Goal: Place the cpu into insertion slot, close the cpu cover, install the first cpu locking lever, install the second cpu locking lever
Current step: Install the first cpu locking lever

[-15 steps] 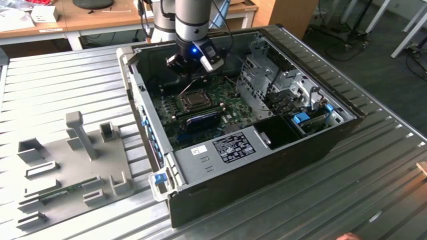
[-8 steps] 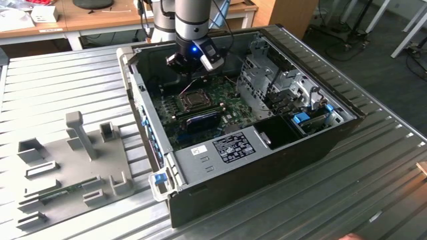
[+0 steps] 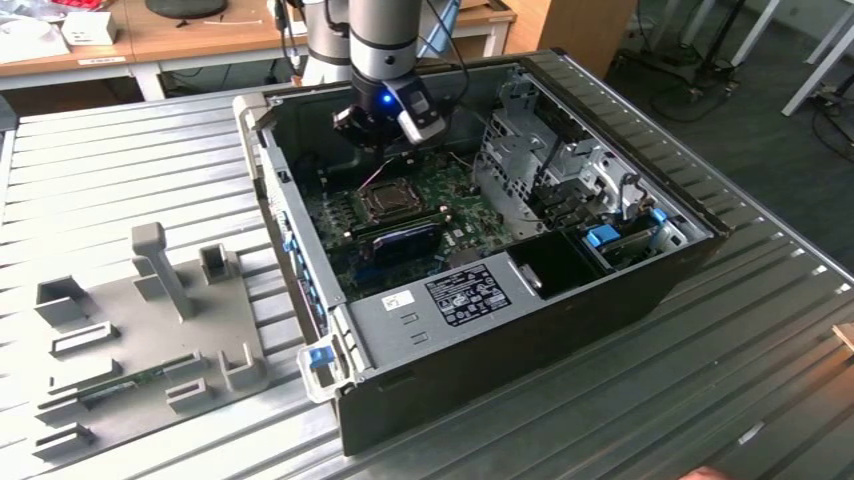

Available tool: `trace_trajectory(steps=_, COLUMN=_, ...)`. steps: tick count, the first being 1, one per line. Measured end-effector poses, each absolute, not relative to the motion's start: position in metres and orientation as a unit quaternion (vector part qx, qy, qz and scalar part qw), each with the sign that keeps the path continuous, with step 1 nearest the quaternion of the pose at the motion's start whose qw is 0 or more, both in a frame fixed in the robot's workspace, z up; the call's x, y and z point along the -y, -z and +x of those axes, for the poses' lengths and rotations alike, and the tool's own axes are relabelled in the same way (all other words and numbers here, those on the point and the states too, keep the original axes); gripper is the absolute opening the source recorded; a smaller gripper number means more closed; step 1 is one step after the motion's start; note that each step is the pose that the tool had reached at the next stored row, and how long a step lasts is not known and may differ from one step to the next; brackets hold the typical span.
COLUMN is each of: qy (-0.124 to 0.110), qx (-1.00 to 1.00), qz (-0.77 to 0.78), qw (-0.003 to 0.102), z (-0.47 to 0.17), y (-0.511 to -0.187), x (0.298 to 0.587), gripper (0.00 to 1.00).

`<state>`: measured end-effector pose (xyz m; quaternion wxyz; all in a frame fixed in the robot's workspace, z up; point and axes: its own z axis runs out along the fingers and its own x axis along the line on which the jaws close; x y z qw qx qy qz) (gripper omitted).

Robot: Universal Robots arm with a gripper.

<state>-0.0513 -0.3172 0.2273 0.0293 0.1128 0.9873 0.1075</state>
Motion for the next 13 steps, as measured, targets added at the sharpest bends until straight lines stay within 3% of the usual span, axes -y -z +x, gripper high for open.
trace_trajectory(steps=13, qy=-0.108, qx=-0.987, qz=0.114, qw=0.031, z=-0.0577, y=-0.2244, x=0.3208, gripper=0.10)
